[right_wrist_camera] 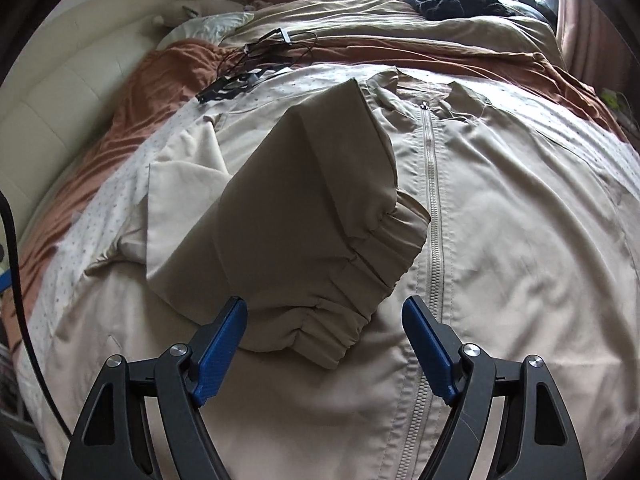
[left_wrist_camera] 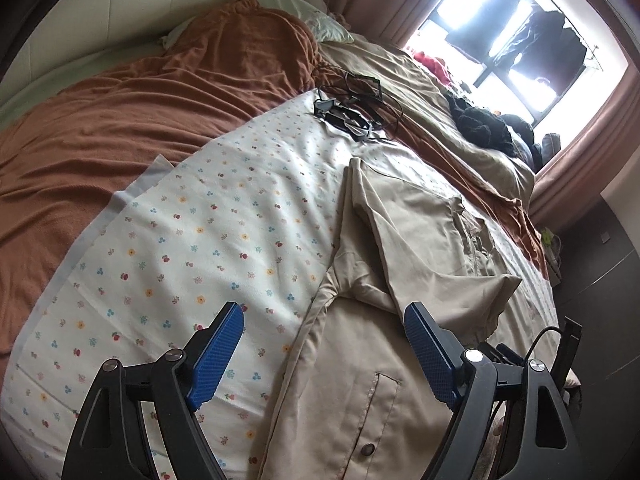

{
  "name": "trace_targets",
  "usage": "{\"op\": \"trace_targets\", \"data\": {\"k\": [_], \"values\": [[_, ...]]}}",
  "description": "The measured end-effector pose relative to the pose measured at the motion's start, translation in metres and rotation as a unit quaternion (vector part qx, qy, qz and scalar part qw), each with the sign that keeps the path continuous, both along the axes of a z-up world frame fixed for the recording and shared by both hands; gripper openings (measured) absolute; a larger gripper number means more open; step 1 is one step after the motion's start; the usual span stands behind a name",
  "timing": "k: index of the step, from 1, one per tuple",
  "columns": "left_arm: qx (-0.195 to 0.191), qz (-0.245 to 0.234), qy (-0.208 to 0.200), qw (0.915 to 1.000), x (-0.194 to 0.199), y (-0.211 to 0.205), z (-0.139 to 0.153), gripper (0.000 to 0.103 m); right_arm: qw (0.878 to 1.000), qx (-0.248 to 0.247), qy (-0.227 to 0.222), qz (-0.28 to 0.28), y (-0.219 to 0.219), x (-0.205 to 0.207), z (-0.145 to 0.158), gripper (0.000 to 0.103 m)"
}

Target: Fold large clothes

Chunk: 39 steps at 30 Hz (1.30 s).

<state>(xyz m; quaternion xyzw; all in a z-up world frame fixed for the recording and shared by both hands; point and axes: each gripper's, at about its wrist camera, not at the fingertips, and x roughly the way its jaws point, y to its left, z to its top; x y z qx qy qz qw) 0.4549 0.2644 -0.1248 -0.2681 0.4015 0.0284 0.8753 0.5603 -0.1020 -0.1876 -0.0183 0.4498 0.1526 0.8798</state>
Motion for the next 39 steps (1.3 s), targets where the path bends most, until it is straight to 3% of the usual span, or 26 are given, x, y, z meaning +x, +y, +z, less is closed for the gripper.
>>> {"op": "trace_targets", "data": {"k": [8, 14, 17, 18, 20, 21, 22, 25, 28, 34, 39], "values": [[-0.017, -0.008, 0.024, 0.9995, 0.008, 0.001, -0.028, 0.083, 0.998, -0.031, 0.004, 0.05, 0.011, -0.006, -0.007, 0.08], [-0.033, -0.005, 0.035, 0.9988, 0.007, 0.006, -0.042, 0.083, 0.99, -0.1, 0.032, 0.092, 0.038, -0.01, -0.035, 0.08], [-0.038, -0.003, 0.038, 0.9986, 0.005, 0.007, -0.045, 0.083, 0.995, -0.056, 0.04, 0.072, 0.027, 0.001, -0.035, 0.079], [-0.038, -0.002, 0.038, 0.9986, 0.005, 0.008, -0.045, 0.083, 0.996, -0.048, 0.038, 0.065, 0.024, 0.004, -0.034, 0.075], [-0.036, 0.0, 0.041, 0.9985, 0.003, 0.009, -0.046, 0.083, 0.997, -0.048, 0.03, 0.061, 0.021, 0.005, -0.028, 0.049], [-0.036, 0.002, 0.043, 0.9984, 0.003, 0.01, -0.047, 0.083, 0.997, -0.037, 0.034, 0.061, 0.018, 0.005, -0.025, 0.019], [-0.036, 0.004, 0.046, 0.9983, 0.003, 0.01, -0.047, 0.083, 0.997, -0.022, 0.037, 0.061, 0.014, 0.005, -0.02, 0.014], [-0.034, 0.007, 0.047, 0.9983, 0.004, 0.01, -0.046, 0.083, 0.997, 0.034, 0.021, 0.068, 0.004, -0.002, 0.003, 0.01], [-0.016, 0.011, 0.053, 0.9984, 0.01, 0.005, -0.042, 0.083, 0.994, 0.08, -0.021, 0.067, -0.013, -0.019, 0.041, 0.007], [0.043, -0.014, 0.074, 0.9963, 0.03, -0.015, -0.041, 0.083, 0.975, 0.207, -0.072, 0.041, -0.058, -0.037, 0.092, 0.005], [0.064, -0.033, 0.095, 0.9929, 0.046, -0.027, -0.048, 0.067, 0.957, 0.274, -0.09, 0.031, -0.081, -0.027, 0.115, 0.004]]}}
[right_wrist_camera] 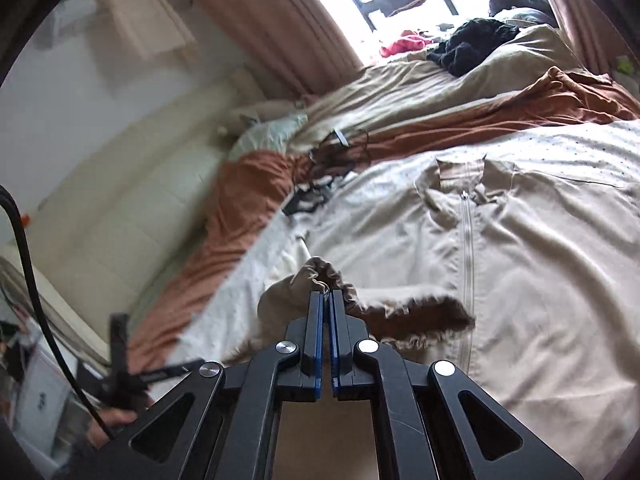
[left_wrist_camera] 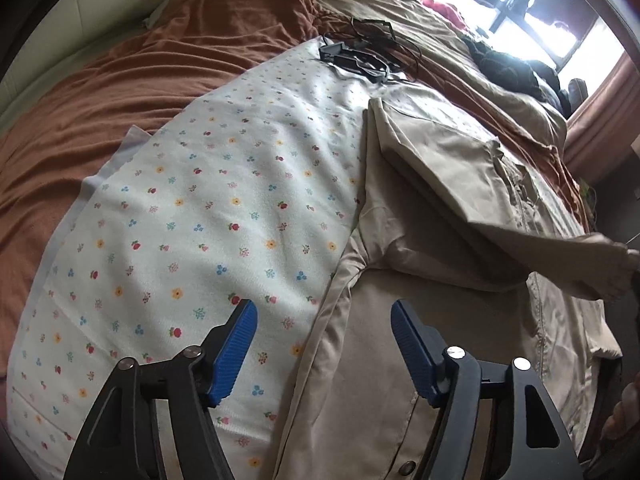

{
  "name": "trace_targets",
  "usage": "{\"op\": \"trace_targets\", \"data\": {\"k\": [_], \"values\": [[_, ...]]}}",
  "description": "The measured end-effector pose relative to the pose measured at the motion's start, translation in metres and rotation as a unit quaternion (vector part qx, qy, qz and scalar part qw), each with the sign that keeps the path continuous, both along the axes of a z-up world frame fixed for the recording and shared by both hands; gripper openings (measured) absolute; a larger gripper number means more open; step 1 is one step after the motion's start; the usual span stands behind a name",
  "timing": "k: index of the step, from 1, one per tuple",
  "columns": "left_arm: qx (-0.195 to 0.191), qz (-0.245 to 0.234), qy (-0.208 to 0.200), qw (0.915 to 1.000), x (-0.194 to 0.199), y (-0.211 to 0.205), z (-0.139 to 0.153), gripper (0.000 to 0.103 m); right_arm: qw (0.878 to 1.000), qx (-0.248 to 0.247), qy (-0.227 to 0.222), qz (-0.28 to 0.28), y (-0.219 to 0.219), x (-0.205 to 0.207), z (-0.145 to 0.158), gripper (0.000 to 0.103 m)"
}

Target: Fold large clothes

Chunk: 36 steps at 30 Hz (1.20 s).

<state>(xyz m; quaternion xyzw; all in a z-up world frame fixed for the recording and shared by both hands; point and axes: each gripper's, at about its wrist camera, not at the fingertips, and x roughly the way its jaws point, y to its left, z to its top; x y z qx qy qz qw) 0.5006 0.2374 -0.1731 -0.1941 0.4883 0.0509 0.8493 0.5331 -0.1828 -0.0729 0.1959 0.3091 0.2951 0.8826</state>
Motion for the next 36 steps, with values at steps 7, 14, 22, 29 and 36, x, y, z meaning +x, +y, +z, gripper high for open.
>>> {"op": "trace_targets", "data": {"k": [7, 14, 22, 29, 36], "values": [[0.029, -0.015, 0.027, 0.9991, 0.027, -0.013, -0.013, 0.041, 0.998, 0.049, -0.017, -0.046, -0.026, 0.012, 0.027, 0.003], [0.072, -0.022, 0.056, 0.9956, 0.047, -0.024, -0.029, 0.012, 0.99, 0.09, 0.013, -0.105, -0.066, 0.026, 0.007, 0.003], [0.075, -0.003, 0.066, 0.995, 0.05, -0.016, -0.034, 0.01, 0.97, 0.11, 0.089, -0.198, -0.118, 0.047, -0.043, 0.003], [0.072, 0.008, 0.069, 0.995, 0.051, -0.012, -0.031, 0.01, 0.945, 0.111, 0.178, -0.25, -0.144, 0.049, -0.083, 0.056], [0.094, 0.03, 0.048, 0.994, 0.047, -0.001, -0.009, 0.01, 0.942, 0.1, 0.223, -0.232, -0.133, 0.029, -0.109, 0.07]]}}
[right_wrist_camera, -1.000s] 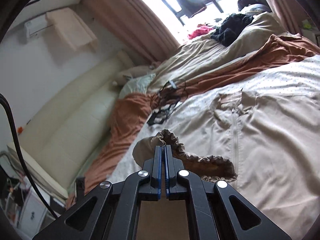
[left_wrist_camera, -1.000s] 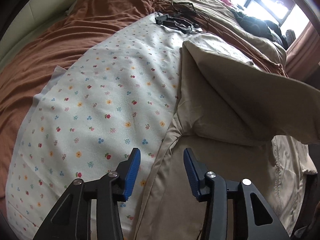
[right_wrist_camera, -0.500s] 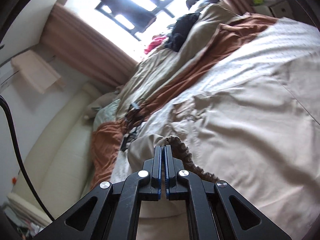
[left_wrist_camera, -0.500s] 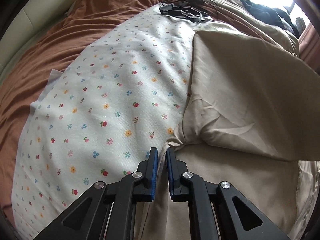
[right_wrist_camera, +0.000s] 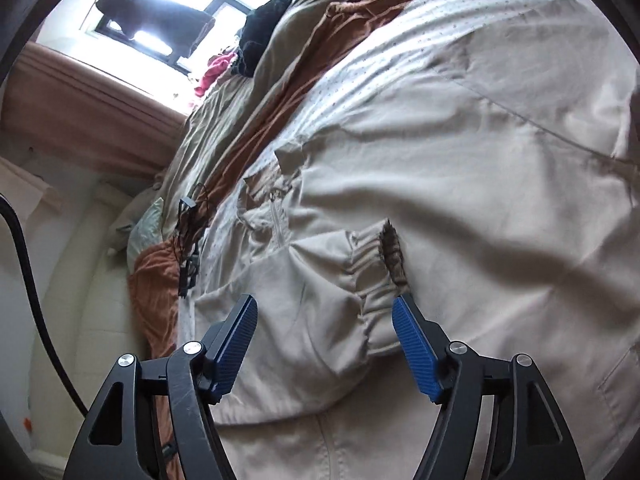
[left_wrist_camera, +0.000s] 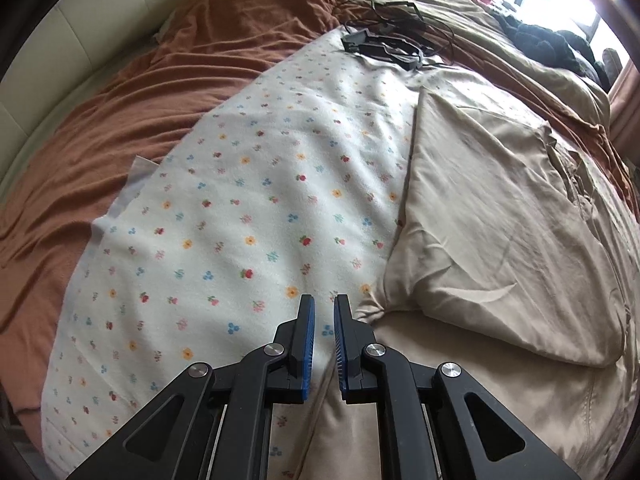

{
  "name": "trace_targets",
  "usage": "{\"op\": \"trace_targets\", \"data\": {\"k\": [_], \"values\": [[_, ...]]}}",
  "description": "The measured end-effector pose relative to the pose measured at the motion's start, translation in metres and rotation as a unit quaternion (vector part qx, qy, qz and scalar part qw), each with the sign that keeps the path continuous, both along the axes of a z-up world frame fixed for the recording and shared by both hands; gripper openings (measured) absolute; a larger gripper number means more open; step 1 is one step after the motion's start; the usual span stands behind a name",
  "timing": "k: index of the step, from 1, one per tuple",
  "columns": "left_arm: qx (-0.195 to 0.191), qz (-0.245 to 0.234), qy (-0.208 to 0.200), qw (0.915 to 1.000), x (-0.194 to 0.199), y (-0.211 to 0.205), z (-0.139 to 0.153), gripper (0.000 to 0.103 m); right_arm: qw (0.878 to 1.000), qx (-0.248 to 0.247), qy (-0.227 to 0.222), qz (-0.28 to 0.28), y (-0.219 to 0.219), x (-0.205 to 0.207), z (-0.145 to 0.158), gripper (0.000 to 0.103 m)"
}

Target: Fold large clothes

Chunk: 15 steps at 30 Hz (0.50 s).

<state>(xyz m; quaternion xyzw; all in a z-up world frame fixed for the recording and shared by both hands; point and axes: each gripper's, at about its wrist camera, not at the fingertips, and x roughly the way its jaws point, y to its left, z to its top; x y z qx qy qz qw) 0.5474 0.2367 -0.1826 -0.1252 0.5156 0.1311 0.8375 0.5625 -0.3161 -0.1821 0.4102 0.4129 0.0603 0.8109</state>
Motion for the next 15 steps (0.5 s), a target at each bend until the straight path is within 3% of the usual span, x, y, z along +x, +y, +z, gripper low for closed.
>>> {"op": "trace_targets", "data": {"k": [6, 12, 14, 15], "values": [[-0.036, -0.026, -0.012, 0.9989, -0.003, -0.006, 0.01, 0.011, 0.998, 0.027, 0.053, -0.013, -0.004, 0.0, -0.031, 0.07], [-0.033, -0.056, 0.012, 0.9978, 0.011, -0.029, -0.012, 0.011, 0.995, 0.067, 0.072, -0.005, -0.003, 0.009, -0.058, 0.07], [-0.03, -0.057, 0.017, 0.9978, 0.016, -0.031, -0.02, 0.011, 0.996, 0.064, 0.063, 0.001, -0.001, 0.013, -0.061, 0.056], [-0.025, -0.057, 0.019, 0.9979, 0.018, -0.033, -0.024, 0.011, 0.997, 0.052, 0.064, 0.003, -0.001, 0.017, -0.062, 0.037]]}}
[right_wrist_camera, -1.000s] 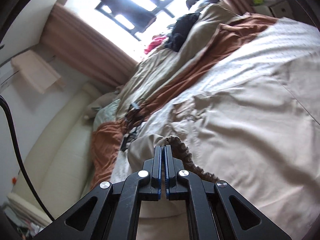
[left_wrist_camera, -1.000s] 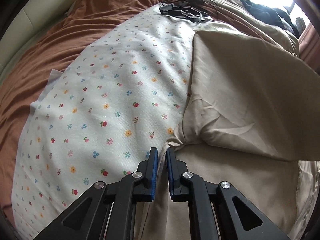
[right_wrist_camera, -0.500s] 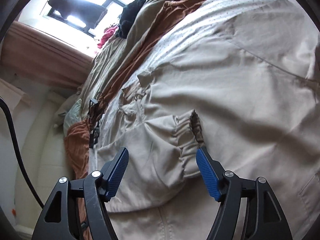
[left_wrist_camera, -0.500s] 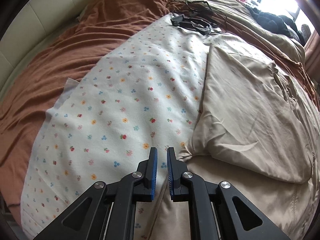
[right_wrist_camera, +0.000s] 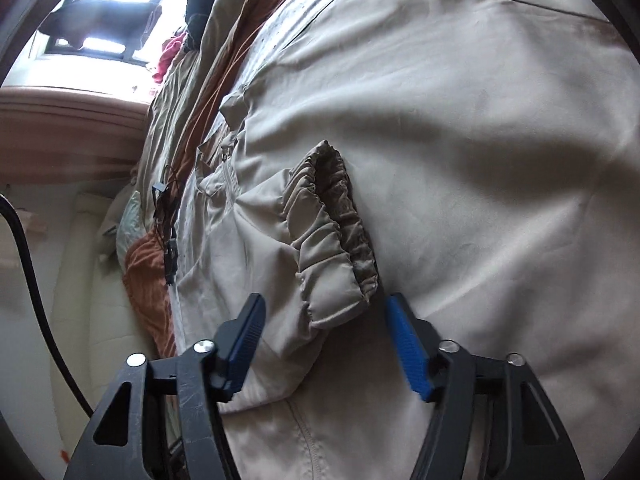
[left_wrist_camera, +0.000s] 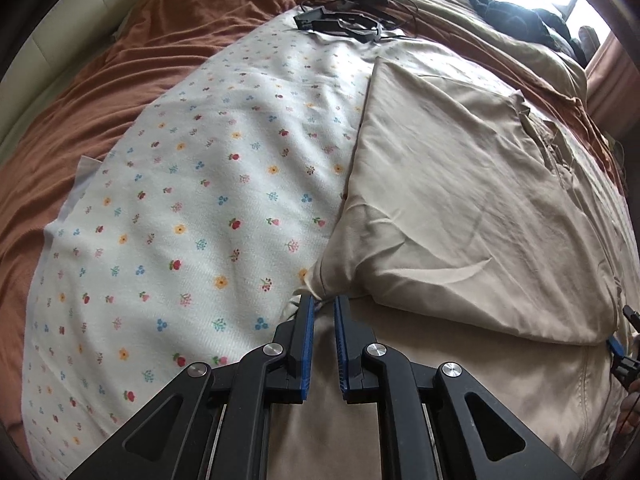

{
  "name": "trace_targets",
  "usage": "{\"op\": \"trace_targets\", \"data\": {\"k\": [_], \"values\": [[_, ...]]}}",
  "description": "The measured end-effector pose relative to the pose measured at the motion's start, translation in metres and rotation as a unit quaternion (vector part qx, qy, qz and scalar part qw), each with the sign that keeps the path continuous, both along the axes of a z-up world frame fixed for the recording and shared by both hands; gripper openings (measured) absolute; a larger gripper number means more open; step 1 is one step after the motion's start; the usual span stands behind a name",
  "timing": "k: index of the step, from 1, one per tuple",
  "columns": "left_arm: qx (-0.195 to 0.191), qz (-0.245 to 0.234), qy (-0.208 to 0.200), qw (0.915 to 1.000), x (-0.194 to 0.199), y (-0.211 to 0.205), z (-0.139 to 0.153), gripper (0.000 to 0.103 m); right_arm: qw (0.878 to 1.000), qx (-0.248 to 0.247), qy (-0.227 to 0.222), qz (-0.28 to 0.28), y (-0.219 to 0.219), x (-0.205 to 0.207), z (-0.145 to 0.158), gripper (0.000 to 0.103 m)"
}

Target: Fold large clothes

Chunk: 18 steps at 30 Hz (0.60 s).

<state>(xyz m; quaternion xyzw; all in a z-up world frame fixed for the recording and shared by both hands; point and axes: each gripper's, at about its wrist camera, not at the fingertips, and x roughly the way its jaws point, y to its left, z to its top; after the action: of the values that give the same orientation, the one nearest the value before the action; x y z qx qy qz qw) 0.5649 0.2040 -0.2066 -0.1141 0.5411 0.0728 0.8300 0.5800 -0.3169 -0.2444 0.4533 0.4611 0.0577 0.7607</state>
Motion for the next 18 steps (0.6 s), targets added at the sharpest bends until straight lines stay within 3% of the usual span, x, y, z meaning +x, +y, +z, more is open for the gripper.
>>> {"op": "trace_targets", "data": {"k": [3, 4, 5, 13, 15, 18], "values": [[0.011, 0.003, 0.006, 0.9999, 0.004, -0.002, -0.007, 0.011, 1.0, -0.006, -0.024, 0.003, -0.002, 0.01, 0.001, 0.028], [0.014, 0.004, 0.005, 0.9999, 0.005, -0.002, -0.007, 0.011, 0.999, -0.007, -0.031, 0.002, -0.003, 0.013, 0.002, 0.018], [0.018, 0.004, 0.006, 0.9998, 0.006, -0.003, -0.008, 0.011, 0.999, -0.005, -0.041, 0.001, -0.003, 0.016, 0.004, 0.015], [0.03, 0.007, 0.008, 0.9995, 0.006, -0.001, -0.006, 0.011, 0.999, -0.014, -0.037, 0.007, 0.008, 0.032, 0.004, 0.016], [0.027, 0.017, 0.009, 0.9994, 0.004, -0.001, -0.003, 0.011, 1.0, -0.007, -0.022, 0.0, 0.004, 0.03, 0.004, 0.021], [0.031, 0.018, 0.015, 0.9992, 0.002, -0.005, 0.003, 0.011, 1.0, -0.005, -0.027, -0.007, -0.004, 0.022, 0.015, 0.048]]}}
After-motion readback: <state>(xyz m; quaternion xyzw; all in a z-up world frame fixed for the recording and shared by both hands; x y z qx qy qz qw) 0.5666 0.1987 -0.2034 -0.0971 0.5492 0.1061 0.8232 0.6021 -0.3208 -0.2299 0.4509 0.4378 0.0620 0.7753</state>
